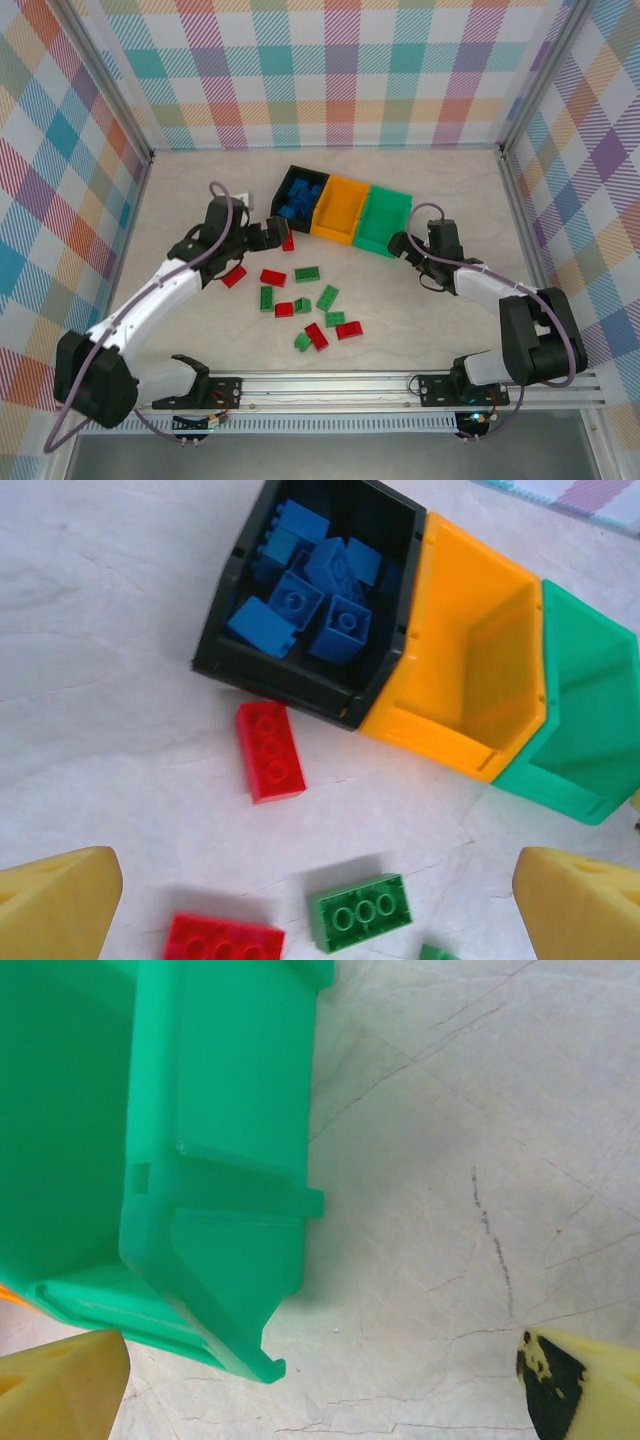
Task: Sort the legos into containers by color
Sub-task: Pick up the lego from the center of the table.
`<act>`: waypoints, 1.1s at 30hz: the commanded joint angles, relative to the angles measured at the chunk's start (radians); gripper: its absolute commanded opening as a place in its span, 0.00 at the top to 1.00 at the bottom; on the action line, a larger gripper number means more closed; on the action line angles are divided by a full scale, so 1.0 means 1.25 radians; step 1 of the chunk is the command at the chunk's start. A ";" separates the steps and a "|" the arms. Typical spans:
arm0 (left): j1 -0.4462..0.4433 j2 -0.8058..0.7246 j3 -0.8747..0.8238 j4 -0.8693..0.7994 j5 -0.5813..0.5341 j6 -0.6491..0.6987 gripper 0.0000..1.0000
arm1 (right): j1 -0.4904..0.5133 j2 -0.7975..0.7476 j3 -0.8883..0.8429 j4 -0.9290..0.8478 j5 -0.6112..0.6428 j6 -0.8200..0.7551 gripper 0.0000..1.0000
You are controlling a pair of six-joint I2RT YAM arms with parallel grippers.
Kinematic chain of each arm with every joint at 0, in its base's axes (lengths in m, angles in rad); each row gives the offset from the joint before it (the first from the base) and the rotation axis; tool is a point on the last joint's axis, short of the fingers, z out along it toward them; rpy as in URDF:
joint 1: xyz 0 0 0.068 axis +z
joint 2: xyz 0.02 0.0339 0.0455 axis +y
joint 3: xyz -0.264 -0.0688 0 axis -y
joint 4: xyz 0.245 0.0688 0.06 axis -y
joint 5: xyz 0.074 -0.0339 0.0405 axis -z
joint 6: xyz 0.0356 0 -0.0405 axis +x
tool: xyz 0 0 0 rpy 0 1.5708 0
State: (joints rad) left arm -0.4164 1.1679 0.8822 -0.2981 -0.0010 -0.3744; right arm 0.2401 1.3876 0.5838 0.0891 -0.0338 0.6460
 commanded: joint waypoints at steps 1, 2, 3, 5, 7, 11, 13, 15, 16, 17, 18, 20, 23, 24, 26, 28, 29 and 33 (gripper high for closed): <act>0.004 -0.064 -0.057 0.066 -0.072 0.008 0.00 | 0.032 -0.036 -0.006 0.028 0.015 -0.043 0.01; 0.005 -0.075 -0.069 0.073 -0.084 0.014 0.00 | 0.041 -0.047 -0.006 0.028 0.011 -0.053 0.01; 0.005 -0.077 -0.075 0.079 -0.096 0.018 0.00 | 0.048 -0.060 0.000 0.020 0.000 -0.066 0.01; 0.008 -0.069 -0.075 0.089 -0.116 0.029 0.00 | 0.070 -0.095 0.000 0.006 0.014 -0.092 0.01; 0.010 -0.052 -0.068 0.103 -0.133 0.037 0.00 | 0.085 -0.131 0.010 -0.038 0.015 -0.100 0.01; 0.013 -0.051 -0.096 0.164 -0.193 -0.014 0.00 | 0.121 -0.192 0.051 -0.175 -0.046 -0.107 0.00; 0.014 -0.083 -0.175 0.273 -0.178 -0.026 0.00 | 0.148 -0.209 0.079 -0.255 -0.086 -0.114 0.00; 0.016 -0.088 -0.223 0.335 -0.156 -0.032 0.00 | 0.192 -0.221 0.098 -0.334 -0.088 -0.121 0.00; 0.015 -0.081 -0.228 0.340 -0.152 -0.034 0.00 | 0.209 -0.224 0.100 -0.358 -0.086 -0.123 0.00; 0.015 -0.069 -0.228 0.337 -0.148 -0.034 0.00 | 0.232 -0.225 0.101 -0.382 -0.081 -0.124 0.00; 0.015 -0.056 -0.226 0.332 -0.140 -0.030 0.00 | 0.252 -0.222 0.098 -0.400 -0.075 -0.124 0.01; 0.015 -0.039 -0.222 0.326 -0.127 -0.009 0.00 | 0.283 -0.207 0.091 -0.418 -0.059 -0.120 0.01; 0.015 -0.041 -0.233 0.338 -0.131 -0.003 0.00 | 0.328 -0.154 0.088 -0.402 -0.049 -0.121 0.04; 0.015 -0.042 -0.237 0.344 -0.123 -0.006 0.00 | 0.344 -0.128 0.097 -0.395 -0.033 -0.115 0.05; 0.015 -0.046 -0.228 0.335 -0.100 0.000 0.00 | 0.377 -0.073 0.124 -0.379 -0.012 -0.111 0.05; 0.014 -0.055 -0.225 0.315 -0.091 0.022 0.00 | 0.412 -0.009 0.174 -0.383 0.006 -0.118 0.06; 0.015 -0.066 -0.232 0.308 -0.107 0.027 0.00 | 0.434 0.030 0.206 -0.394 0.019 -0.122 0.06; 0.015 -0.099 -0.262 0.302 -0.168 0.030 0.00 | 0.511 0.164 0.315 -0.441 0.084 -0.130 0.08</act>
State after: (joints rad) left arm -0.4068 1.0843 0.5797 0.0807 -0.1635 -0.3649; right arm 0.8318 1.5265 0.8948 -0.4175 -0.0002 0.5064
